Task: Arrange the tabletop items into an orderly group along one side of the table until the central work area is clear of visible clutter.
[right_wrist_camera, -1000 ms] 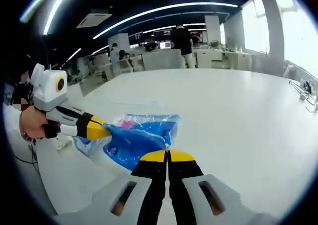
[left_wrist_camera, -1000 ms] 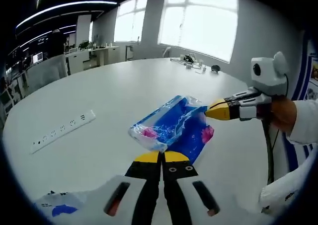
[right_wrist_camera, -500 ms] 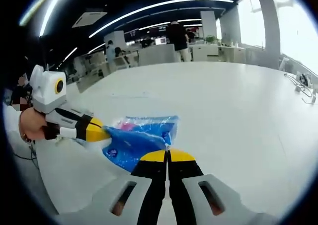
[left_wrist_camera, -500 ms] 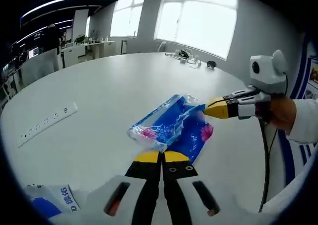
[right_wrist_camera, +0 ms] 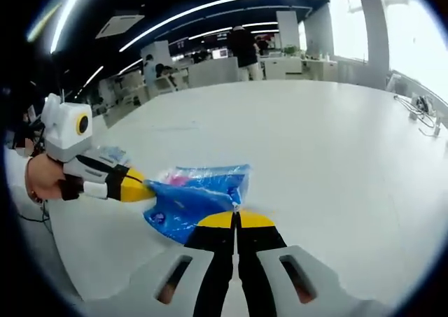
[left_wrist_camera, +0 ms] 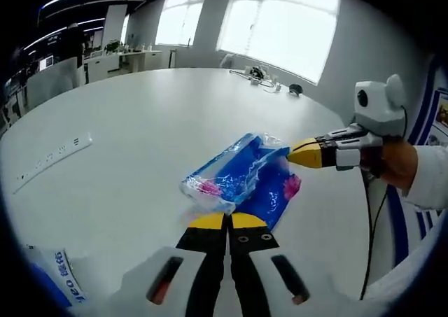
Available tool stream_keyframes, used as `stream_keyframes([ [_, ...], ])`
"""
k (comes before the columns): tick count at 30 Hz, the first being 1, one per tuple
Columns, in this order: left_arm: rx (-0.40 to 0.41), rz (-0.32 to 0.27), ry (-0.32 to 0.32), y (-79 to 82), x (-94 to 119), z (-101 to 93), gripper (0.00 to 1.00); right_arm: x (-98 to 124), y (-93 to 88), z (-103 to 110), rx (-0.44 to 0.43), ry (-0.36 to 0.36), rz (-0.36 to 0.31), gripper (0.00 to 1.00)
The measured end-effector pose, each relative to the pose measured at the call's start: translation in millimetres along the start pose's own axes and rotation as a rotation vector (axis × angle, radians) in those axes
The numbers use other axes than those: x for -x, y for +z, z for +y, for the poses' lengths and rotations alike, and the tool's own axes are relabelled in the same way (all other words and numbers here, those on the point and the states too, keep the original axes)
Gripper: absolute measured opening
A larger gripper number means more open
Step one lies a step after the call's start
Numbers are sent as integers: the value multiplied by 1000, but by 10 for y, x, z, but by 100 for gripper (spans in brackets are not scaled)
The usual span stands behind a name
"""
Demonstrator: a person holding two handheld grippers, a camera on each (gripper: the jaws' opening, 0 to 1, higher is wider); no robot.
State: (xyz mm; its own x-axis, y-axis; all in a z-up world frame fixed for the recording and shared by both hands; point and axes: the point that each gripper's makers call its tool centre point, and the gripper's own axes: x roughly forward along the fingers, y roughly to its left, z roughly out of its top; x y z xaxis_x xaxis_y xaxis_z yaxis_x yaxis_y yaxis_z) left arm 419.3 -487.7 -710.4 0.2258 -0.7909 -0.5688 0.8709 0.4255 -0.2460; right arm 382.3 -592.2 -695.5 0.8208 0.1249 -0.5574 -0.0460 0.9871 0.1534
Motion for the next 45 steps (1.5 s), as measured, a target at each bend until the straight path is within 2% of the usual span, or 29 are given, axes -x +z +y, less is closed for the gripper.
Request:
stream_keyframes([
  [7,-2,-7,6,58,-72,52,0,-66,8,-79,-4,-3,0,0],
  [15,19,-6,23,63,-105,179,0,-184,40,-52,3,11,2,0],
  [31,31,4,-3,60,-343,116,0,-220,-39,-285,1,-17,27,0],
  [45,50,12,11,-14,-334,184,0,-313,-68,-255,-5,-1,34,0],
])
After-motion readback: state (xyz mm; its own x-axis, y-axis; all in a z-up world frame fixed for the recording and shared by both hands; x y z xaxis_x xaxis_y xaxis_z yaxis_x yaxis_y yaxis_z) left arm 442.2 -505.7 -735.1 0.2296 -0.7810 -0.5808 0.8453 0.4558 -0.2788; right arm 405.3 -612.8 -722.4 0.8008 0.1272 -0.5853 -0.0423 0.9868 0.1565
